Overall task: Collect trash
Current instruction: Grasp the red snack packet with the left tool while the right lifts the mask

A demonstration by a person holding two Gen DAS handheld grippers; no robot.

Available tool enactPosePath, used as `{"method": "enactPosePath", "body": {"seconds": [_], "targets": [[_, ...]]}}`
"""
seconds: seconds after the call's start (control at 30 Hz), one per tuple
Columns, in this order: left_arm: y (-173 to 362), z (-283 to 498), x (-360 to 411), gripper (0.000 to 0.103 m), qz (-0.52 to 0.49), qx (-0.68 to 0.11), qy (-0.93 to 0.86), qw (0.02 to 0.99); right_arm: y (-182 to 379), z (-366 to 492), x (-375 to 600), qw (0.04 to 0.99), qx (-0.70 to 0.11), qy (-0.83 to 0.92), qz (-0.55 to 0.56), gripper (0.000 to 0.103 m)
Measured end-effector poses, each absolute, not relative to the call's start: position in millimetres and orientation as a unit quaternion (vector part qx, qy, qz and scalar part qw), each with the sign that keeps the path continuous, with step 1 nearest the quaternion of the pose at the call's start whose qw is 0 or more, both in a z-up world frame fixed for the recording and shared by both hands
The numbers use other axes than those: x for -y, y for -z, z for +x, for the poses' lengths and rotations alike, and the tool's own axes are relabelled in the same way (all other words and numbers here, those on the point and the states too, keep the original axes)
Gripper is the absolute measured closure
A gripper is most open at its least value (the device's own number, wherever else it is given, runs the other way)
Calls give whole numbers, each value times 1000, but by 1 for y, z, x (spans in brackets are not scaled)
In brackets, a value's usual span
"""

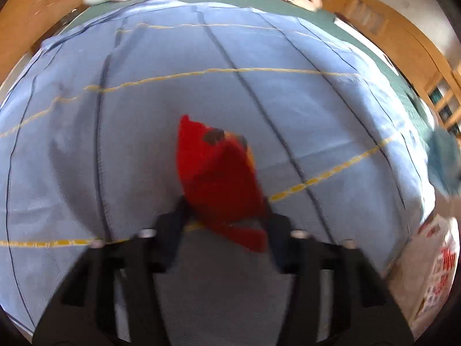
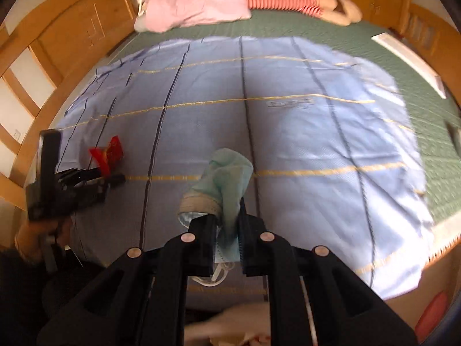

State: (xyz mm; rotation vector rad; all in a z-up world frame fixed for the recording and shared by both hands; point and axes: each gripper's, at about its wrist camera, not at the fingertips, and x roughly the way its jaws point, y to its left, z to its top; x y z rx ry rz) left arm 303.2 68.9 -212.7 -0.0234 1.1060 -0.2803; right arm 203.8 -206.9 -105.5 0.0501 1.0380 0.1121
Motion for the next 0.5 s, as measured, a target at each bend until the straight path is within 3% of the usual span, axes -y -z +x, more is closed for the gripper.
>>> {"method": "enactPosePath", "body": {"seconds": [0.03, 0.07, 0.2, 0.5], "targets": [[211, 302, -75, 73, -20, -522, 130, 843, 106, 196, 209, 870, -490, -40, 30, 89], [209, 301, -80, 90, -27, -521, 127, 843, 107, 192, 213, 873, -486, -34, 37, 89], [192, 282, -93, 92, -36, -492, 111, 863, 114, 180, 211, 877, -479, -19, 40, 89], [91, 192, -107, 92, -12, -368, 40, 929, 90, 143, 191, 896, -440, -47, 31, 89]]}}
